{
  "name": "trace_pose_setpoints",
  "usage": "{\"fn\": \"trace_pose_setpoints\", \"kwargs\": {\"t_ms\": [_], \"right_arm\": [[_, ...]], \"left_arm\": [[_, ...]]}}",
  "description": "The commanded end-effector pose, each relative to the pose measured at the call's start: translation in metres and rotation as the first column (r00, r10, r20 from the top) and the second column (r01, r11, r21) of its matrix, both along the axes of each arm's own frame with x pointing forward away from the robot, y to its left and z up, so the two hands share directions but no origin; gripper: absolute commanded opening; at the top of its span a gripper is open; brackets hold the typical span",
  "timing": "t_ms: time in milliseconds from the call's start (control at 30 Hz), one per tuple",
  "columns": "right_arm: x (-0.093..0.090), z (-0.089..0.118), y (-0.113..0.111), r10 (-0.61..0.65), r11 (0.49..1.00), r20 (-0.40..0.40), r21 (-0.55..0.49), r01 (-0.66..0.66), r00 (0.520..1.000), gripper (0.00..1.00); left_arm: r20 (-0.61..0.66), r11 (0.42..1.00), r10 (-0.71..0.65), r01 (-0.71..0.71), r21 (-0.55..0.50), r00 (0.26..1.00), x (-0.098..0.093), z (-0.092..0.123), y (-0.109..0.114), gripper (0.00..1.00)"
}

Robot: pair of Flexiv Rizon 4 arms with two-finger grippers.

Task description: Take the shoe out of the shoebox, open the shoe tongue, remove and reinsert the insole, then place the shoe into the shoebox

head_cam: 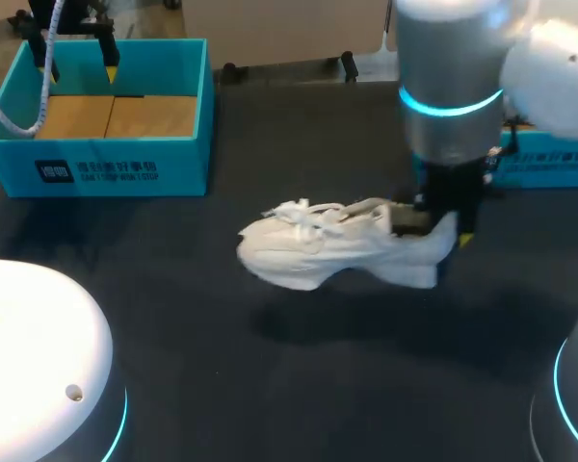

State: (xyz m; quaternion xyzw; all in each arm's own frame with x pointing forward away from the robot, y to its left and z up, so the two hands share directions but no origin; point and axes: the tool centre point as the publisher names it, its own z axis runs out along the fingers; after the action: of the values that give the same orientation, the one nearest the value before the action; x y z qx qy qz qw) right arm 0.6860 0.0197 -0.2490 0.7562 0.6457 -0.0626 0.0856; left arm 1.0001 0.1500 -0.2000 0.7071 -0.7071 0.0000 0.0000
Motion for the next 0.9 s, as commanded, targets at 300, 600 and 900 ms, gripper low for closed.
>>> {"fn": "trace_pose_setpoints", "kwargs": {"t_ms": [300,600,900], "right_arm": [[0.003,-0.012,0.019,0.0,1.0,-0.001,-0.012,0.0,1.0,0.0],[-0.008,-0.05,0.073,0.086,0.996,-0.009,-0.038,-0.086,0.996,0.0],[-0.016,-0.076,0.094,0.062,0.997,-0.027,-0.047,-0.063,0.998,0.0]], "left_arm": [[0.0,1.0,0.0,0.0,0.0,1.0,0.0,0.0,0.0,1.0],[0.0,1.0,0.0,0.0,0.0,1.0,0.0,0.0,0.0,1.0],[0.0,1.0,0.0,0.0,0.0,1.0,0.0,0.0,0.0,1.0]]}}
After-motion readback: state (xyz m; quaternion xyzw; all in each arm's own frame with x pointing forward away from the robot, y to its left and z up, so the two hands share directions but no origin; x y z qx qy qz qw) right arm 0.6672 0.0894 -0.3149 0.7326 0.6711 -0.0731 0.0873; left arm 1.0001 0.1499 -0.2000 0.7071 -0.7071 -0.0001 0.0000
